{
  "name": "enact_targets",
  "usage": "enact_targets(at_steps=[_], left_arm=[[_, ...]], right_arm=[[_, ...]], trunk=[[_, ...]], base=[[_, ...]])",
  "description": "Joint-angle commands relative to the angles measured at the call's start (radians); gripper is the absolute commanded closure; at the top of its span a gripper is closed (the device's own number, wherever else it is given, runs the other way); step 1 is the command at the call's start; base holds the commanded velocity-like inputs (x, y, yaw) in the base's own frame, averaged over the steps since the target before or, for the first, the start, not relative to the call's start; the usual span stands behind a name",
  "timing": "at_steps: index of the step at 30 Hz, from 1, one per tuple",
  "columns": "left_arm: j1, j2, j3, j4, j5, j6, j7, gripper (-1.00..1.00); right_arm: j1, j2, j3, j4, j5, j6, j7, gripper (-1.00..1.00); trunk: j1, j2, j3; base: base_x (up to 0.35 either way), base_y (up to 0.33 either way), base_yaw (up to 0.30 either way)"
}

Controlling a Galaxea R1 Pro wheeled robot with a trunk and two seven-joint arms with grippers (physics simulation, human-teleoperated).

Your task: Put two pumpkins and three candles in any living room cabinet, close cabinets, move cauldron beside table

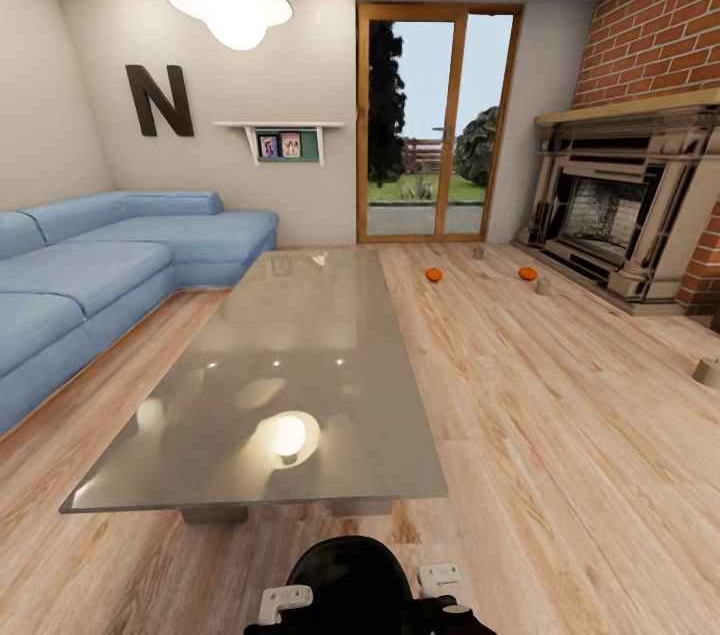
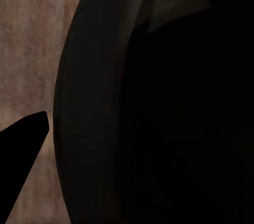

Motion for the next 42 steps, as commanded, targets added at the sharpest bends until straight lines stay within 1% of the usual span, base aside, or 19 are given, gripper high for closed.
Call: enact_targets(at_steps=[1, 14, 27, 33, 36, 42], left_arm=[[-0.001, 0.001, -0.003, -0.005, 0.007, 0.001, 0.004, 1.00], [-0.001, 0.001, -0.004, -0.005, 0.007, 0.001, 0.005, 1.00], [-0.001, 0.001, -0.004, -0.005, 0.007, 0.001, 0.004, 1.00], [-0.001, 0.000, -0.004, -0.004, 0.007, 0.001, 0.005, 1.00], [-0.001, 0.000, -0.004, -0.004, 0.007, 0.001, 0.004, 1.00], [-0.001, 0.001, -0.004, -0.004, 0.007, 0.001, 0.004, 1.00]], right_arm=[[0.000, 0.000, 0.027, 0.001, -0.027, 0.006, -0.006, 1.00], [0.000, 0.000, 0.027, 0.001, -0.027, 0.006, -0.006, 1.00], [0.000, 0.000, 0.027, 0.001, -0.027, 0.006, -0.006, 1.00], [0.000, 0.000, 0.027, 0.001, -0.027, 0.006, -0.006, 1.00], [0.000, 0.000, 0.027, 0.001, -0.027, 0.006, -0.006, 1.00], [0.001, 0.000, 0.027, 0.001, -0.027, 0.006, -0.006, 1.00]], trunk=[[0.000, 0.000, -0.001], [0.000, 0.000, -0.001], [0.000, 0.000, -0.001], [0.002, -0.002, -0.024], [0.002, -0.002, -0.024], [0.005, -0.003, -0.047]], base=[[0.000, 0.000, 0.000], [0.068, 0.000, 0.000], [0.004, 0.000, 0.000], [0.000, 0.000, 0.000], [0.000, 0.000, 0.000], [0.000, 0.000, 0.000]])
